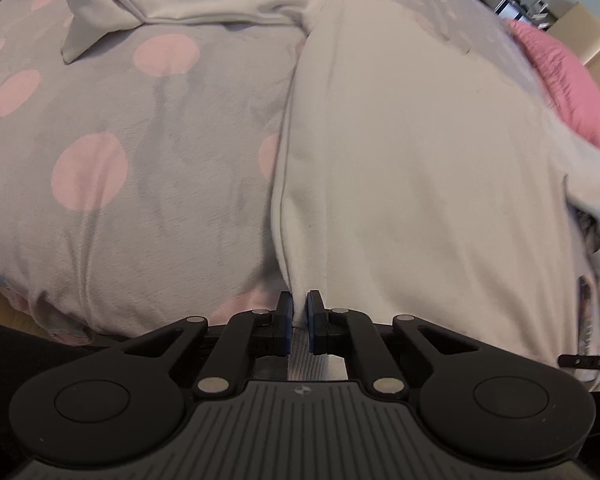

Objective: Fold clothes

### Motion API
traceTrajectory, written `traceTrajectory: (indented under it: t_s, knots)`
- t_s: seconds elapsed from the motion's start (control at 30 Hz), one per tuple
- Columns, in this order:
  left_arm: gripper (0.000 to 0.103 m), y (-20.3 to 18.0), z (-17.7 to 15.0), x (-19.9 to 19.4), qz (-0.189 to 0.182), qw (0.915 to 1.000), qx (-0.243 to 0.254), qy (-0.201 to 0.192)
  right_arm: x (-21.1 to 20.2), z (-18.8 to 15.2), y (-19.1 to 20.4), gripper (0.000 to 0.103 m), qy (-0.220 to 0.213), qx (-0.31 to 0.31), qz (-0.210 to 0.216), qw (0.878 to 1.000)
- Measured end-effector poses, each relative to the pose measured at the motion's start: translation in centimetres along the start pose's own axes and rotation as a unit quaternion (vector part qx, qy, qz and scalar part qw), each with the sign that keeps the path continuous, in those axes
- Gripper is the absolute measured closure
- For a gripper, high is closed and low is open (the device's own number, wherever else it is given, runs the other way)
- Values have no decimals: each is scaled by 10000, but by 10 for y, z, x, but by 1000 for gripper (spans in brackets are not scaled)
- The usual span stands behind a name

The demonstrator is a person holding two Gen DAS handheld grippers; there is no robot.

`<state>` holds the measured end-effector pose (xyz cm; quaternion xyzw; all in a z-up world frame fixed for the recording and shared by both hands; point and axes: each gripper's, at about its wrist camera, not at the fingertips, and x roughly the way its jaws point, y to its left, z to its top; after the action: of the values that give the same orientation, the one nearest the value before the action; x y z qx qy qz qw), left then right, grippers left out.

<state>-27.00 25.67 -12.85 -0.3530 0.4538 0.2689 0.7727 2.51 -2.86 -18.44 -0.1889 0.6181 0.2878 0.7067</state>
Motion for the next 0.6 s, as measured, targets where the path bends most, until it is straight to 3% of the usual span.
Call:
traceTrajectory:
  t_s: [0.1,0.17,0.33,0.4,0.5,0.6]
  knots:
    - [98,-4,8,-23,-189,9996,186,-134,-31,0,7,91,-186,-530,-62,9984]
    - [98,-7,13,-35,-12,9986,523,-102,-54,4,4,91,-231,-898,-190,9955]
    - [98,-12,15,-9,337,9924,1058,524,-39,8,-11,92,343,-905,-290,9949]
    - [98,-21,10,8,686,9828,1507,814,-21,4,-2,92,550,-1067,-363,9921]
    - [98,-37,0,31,1165,9600,2268,1155,4,-2,13,92,753,-1365,-590,9860]
    - [98,-40,-3,49,1347,9484,2505,1403,19,-4,16,92,845,-1445,-718,9833]
